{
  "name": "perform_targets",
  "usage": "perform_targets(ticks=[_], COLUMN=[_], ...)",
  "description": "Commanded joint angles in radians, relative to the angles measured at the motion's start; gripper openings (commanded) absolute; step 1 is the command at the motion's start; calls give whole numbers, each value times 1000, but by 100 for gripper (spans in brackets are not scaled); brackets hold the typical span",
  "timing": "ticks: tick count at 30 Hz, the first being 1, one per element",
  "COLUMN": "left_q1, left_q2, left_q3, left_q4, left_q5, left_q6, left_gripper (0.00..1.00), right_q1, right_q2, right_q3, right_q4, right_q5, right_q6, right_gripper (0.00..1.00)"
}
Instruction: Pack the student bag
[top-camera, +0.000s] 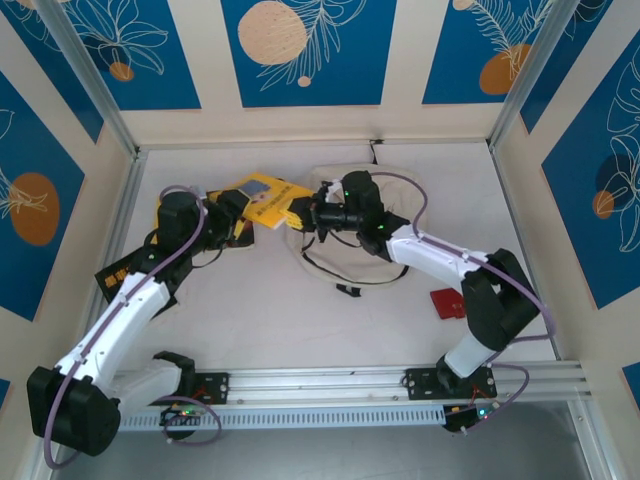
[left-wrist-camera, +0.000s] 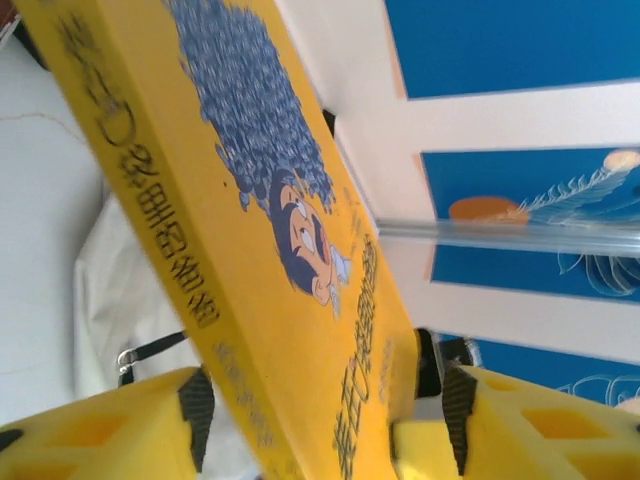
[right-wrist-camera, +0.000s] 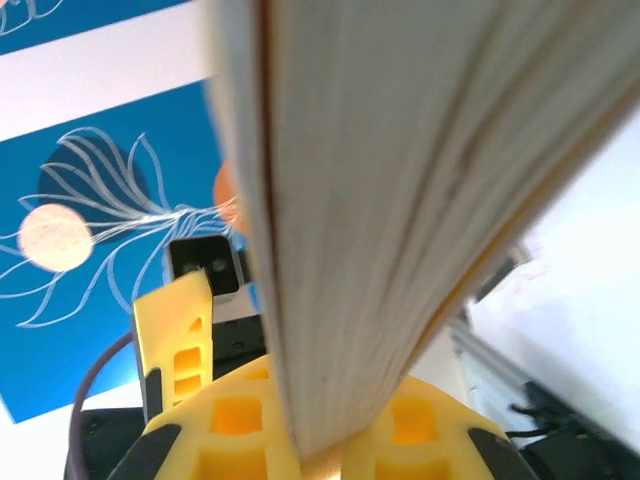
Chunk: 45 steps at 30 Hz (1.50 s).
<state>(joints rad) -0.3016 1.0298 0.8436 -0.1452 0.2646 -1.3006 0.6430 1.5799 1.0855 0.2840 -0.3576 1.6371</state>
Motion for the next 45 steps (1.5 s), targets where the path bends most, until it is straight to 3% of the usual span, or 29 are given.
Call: perform_targets(ticks=[1, 9, 14, 24, 33, 37, 45], left_q1=[-5, -70, -245, -535, -655, -656, -651], left_q2=[-4, 139, 322, 735, 1089, 1207, 1337], left_q3=[48, 199, 404, 758, 1059, 1165, 1255], left_q4=[-133, -312, -473, -623, -731, -771, -824], left_q5=[28, 10, -119, -183, -97, -130, -56], left_q6=[167, 508, 707, 996, 1211, 1223, 1243], left_gripper=[76, 89, 90, 89, 80, 76, 72], right_q1=[-34, -133, -235, -546, -740, -779, -790], right_q2=[-128, -267, -372, -595, -650, -659, -666], right_q3=[30, 126, 122, 49, -35, -65, -94], right_q4=[-232, -722, -897, -1159, -1175, -1160, -1155], right_q5=[115, 303, 392, 405, 299, 273, 259], right_q6=[-261, -600, -709, -824, -894, -903, -886], right_gripper=[0, 0, 0, 0, 0, 0, 0])
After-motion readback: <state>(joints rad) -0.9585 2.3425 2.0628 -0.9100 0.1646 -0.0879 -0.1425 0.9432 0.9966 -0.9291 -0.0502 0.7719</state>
